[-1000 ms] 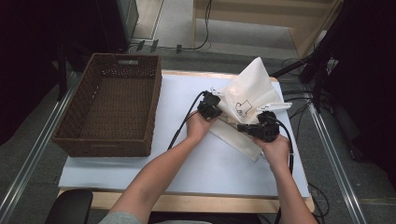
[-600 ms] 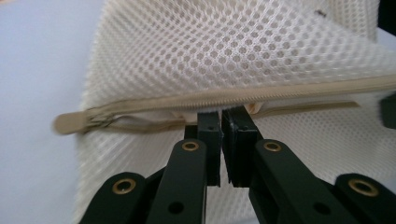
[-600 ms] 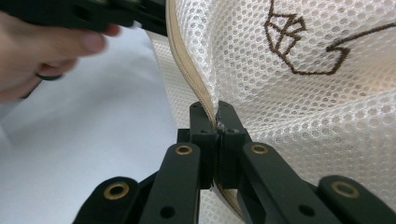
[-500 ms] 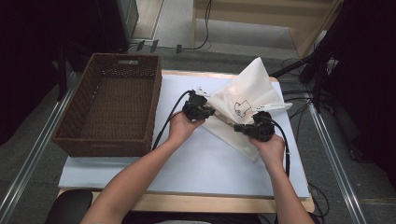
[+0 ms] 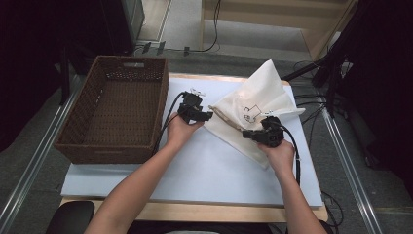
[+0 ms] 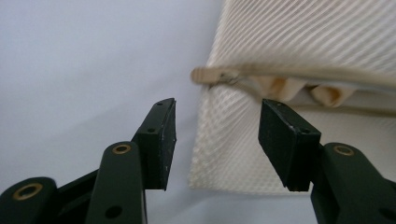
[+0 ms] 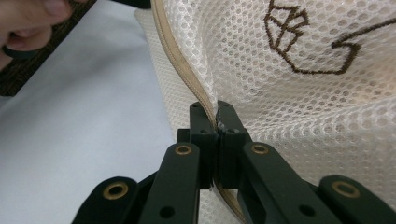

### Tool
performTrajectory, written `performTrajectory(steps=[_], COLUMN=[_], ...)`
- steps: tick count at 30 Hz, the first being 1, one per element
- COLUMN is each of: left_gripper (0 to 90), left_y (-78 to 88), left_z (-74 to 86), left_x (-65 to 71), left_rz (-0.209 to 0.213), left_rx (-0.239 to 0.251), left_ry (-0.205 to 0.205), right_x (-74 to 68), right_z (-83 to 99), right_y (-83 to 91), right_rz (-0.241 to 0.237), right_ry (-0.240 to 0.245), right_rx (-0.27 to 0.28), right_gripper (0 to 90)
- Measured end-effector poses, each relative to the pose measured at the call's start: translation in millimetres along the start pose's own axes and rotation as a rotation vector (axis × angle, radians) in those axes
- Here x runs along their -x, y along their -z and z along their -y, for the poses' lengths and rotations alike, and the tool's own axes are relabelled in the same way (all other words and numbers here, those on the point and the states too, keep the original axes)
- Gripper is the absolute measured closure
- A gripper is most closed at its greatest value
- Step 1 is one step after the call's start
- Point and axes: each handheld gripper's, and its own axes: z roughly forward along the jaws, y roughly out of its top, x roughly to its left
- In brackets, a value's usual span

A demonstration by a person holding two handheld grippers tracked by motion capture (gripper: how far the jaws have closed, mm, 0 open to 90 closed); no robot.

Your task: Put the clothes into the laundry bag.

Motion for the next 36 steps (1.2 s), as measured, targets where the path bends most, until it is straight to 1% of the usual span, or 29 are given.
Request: performTrajectory(steps=[1, 2, 3, 4, 5, 6, 7, 8, 10, 11, 12, 13, 15, 17, 19, 20, 21, 23, 24, 26, 28, 31, 32, 33, 34, 35, 36], left_gripper=[51.8, 55.7, 62.8, 68.5, 76.9, 82.3, 85.5, 86.8, 87.6, 87.7, 87.8, 87.8, 87.8, 87.8, 87.8, 87.8, 87.8, 87.8, 87.8, 87.8, 87.8, 87.9, 87.9, 87.9, 87.8, 87.7, 87.4], left_y=[-4.9, -9.4, -13.1, -15.6, -17.2, -17.6, -17.0, -15.2, -10.6, -8.3, -5.6, -2.2, 5.0, 12.3, 19.0, 22.5, 25.2, 29.9, 31.5, 35.8, 40.6, 49.4, 52.4, 54.2, 55.4, 56.1, 56.1], left_z=[2.2, 4.0, 6.2, 8.4, 10.3, 11.9, 13.3, 14.3, 17.8, 20.7, 24.0, 27.3, 34.1, 41.1, 48.4, 52.4, 56.5, 64.8, 68.4, 75.0, 80.1, 87.0, 89.7, 92.9, 95.6, 97.9, 99.4], left_x=[-0.9, -2.2, -2.8, -2.4, -1.7, -1.3, -0.6, 0.1, 3.3, 6.3, 10.2, 14.0, 19.5, 23.0, 24.6, 24.6, 24.7, 25.9, 26.6, 29.3, 31.9, 35.4, 34.7, 34.2, 33.2, 32.9, 32.2], left_rz=[-0.004, 0.01, 0.02, 0.024, 0.029, 0.039, 0.05, 0.06, 0.099, 0.118, 0.13, 0.135, 0.159, 0.178, 0.196, 0.199, 0.208, 0.218, 0.227, 0.25, 0.265, 0.284, 0.295, 0.309, 0.313, 0.306, 0.306], left_rx=[-0.017, -0.038, -0.057, -0.07, -0.075, -0.077, -0.072, -0.077, -0.076, -0.078, -0.08, -0.082, -0.089, -0.09, -0.095, -0.102, -0.105, -0.113, -0.121, -0.122, -0.13, -0.147, -0.152, -0.15, -0.155, -0.149, -0.143], left_ry=[0.001, 0.008, 0.013, 0.005, 0.0, 0.002, 0.006, 0.003, 0.009, 0.006, -0.007, -0.023, -0.04, -0.045, -0.047, -0.059, -0.052, -0.059, -0.058, -0.051, -0.054, -0.07, -0.066, -0.043, -0.041, -0.037, -0.03], right_x=[0.4, 1.1, 1.8, 2.7, 3.5, 4.1, 4.3, 4.5, 5.6, 6.8, 8.2, 9.7, 12.3, 14.2, 15.9, 16.5, 17.0, 17.5, 18.0, 19.7, 19.6, 21.7, 22.6, 22.6, 22.4, 22.0, 20.9], right_z=[0.1, 0.1, -0.1, -0.3, -0.5, -0.7, -0.7, -0.4, 0.5, 0.6, 0.1, -1.4, -4.2, -4.2, -3.1, -3.3, -3.7, -3.9, -3.6, -2.9, -3.3, -2.7, -2.6, -2.5, -2.5, -2.7, -2.6], right_y=[-1.4, -2.9, -4.5, -6.3, -8.4, -10.4, -12.5, -13.9, -15.1, -15.3, -15.8, -17.1, -20.5, -24.6, -27.6, -28.1, -28.1, -29.9, -31.0, -33.2, -33.4, -33.2, -32.9, -32.5, -31.8, -30.6, -30.0], right_rz=[0.0, 0.001, 0.004, 0.003, 0.003, 0.009, 0.013, 0.021, 0.025, 0.026, 0.028, 0.034, 0.051, 0.065, 0.074, 0.075, 0.077, 0.083, 0.085, 0.08, 0.095, 0.109, 0.109, 0.112, 0.124, 0.14, 0.143], right_ry=[-0.001, 0.0, 0.0, -0.006, -0.01, -0.011, -0.012, -0.01, -0.012, -0.017, -0.023, -0.027, -0.037, -0.04, -0.052, -0.054, -0.057, -0.059, -0.061, -0.071, -0.059, -0.061, -0.059, -0.063, -0.06, -0.048, -0.042], right_rx=[-0.003, -0.006, -0.008, -0.011, -0.013, -0.019, -0.023, -0.029, -0.035, -0.034, -0.029, -0.032, -0.044, -0.055, -0.06, -0.062, -0.063, -0.062, -0.07, -0.07, -0.069, -0.071, -0.071, -0.067, -0.061, -0.059, -0.056], right_gripper=[89.1, 89.1, 89.1, 89.1, 89.1, 89.1, 89.1, 89.1, 89.1, 89.1, 89.1, 89.1, 89.1, 89.1, 89.1, 89.1, 89.1, 89.2, 89.2, 89.2, 89.2, 89.3, 89.3, 89.3, 89.3, 89.4, 89.4])
